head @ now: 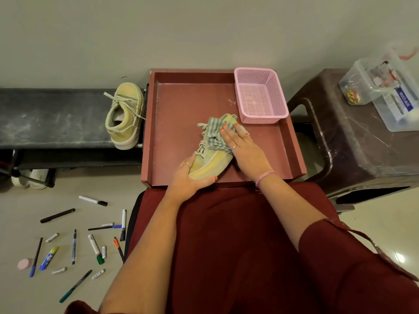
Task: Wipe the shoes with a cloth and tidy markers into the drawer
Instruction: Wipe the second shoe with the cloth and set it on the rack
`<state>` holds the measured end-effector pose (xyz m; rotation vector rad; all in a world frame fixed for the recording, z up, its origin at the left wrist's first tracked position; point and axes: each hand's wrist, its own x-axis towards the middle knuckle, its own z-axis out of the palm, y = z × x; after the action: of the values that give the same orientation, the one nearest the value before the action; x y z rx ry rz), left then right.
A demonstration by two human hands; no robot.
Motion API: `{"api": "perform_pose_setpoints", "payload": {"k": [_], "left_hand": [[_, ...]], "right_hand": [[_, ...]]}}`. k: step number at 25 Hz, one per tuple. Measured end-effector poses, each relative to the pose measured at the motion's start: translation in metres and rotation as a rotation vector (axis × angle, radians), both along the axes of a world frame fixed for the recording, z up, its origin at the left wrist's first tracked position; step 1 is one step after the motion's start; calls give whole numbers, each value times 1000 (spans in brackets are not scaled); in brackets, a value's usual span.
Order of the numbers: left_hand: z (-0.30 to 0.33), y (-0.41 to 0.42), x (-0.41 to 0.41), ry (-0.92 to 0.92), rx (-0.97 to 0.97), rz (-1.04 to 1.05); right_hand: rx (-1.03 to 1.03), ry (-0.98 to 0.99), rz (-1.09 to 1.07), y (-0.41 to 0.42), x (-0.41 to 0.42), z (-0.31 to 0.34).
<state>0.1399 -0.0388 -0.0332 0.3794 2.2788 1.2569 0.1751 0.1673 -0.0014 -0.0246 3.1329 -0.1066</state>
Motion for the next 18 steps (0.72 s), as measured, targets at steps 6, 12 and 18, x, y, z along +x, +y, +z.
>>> {"api": "perform_pose_setpoints", "payload": {"k": [6,12,18], "left_hand": [[-3,3,0,10,6,-2],[-1,1,1,9,5,-28],[0,2,1,12,-17,-31]], "right_hand": [[-118,-64,-202,-50,7,-2],[68,-76,-35,-28,17,5],[-31,-75,-292,-35,-25,14]]}}
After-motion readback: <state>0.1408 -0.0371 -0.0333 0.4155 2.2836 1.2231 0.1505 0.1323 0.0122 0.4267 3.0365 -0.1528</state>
